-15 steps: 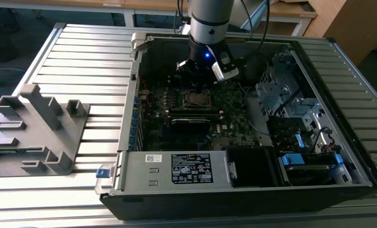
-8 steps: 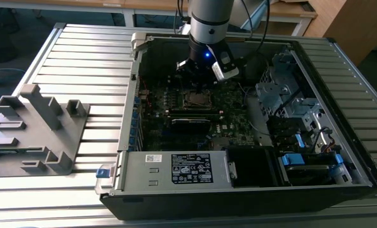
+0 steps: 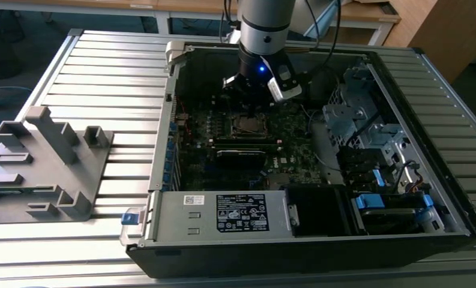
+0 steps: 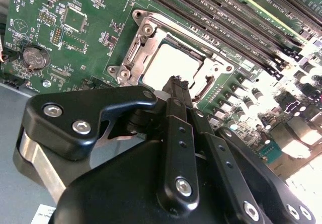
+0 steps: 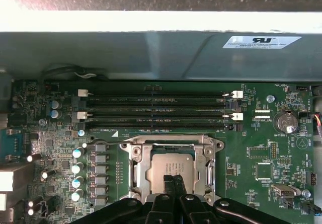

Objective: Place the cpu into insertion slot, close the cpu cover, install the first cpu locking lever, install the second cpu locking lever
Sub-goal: 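Install the first cpu locking lever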

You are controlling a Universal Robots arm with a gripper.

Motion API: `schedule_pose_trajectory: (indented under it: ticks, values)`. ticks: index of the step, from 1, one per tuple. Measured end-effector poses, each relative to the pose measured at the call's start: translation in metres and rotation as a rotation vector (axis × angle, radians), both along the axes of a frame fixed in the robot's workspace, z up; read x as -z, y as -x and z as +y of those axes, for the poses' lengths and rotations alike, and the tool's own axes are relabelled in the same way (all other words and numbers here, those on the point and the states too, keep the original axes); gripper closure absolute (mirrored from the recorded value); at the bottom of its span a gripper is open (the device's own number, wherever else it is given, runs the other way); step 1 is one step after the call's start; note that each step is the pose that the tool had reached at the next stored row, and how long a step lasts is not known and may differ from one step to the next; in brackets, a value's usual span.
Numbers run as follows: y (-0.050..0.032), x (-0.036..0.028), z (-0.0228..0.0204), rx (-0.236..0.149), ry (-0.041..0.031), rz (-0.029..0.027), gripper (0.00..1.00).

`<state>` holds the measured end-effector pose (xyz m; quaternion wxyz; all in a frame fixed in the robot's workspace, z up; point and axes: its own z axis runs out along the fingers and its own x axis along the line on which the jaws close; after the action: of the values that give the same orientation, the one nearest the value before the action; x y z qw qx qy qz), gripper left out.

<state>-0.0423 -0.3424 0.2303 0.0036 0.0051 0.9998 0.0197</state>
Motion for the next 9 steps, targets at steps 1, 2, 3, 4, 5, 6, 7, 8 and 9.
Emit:
schedule_pose_trajectory:
  ticks: [1, 2, 3, 4, 5, 6, 7, 8, 9]
  values:
    - [0.0000, -0.0002, 0.0000, 0.000, -0.0003, -0.0002, 0.89]
    - [0.0000, -0.0005, 0.0000, 0.000, -0.0005, -0.0003, 0.89]
    - [0.0000, -0.0010, 0.0000, 0.000, -0.0004, -0.0002, 0.89]
    - [0.0000, -0.0014, 0.0000, 0.000, -0.0004, -0.0002, 0.89]
    - [0.0000, -0.0020, 0.0000, 0.000, -0.0005, -0.0002, 0.89]
    - [0.0000, -0.0025, 0.0000, 0.000, -0.0005, -0.0003, 0.89]
    - [0.0000, -0.0031, 0.0000, 0.000, -0.0005, -0.0003, 0.89]
    - [0.0000, -0.0038, 0.0000, 0.000, -0.0005, -0.0003, 0.89]
    - [0.0000, -0.0046, 0.0000, 0.000, -0.0006, -0.0003, 0.89]
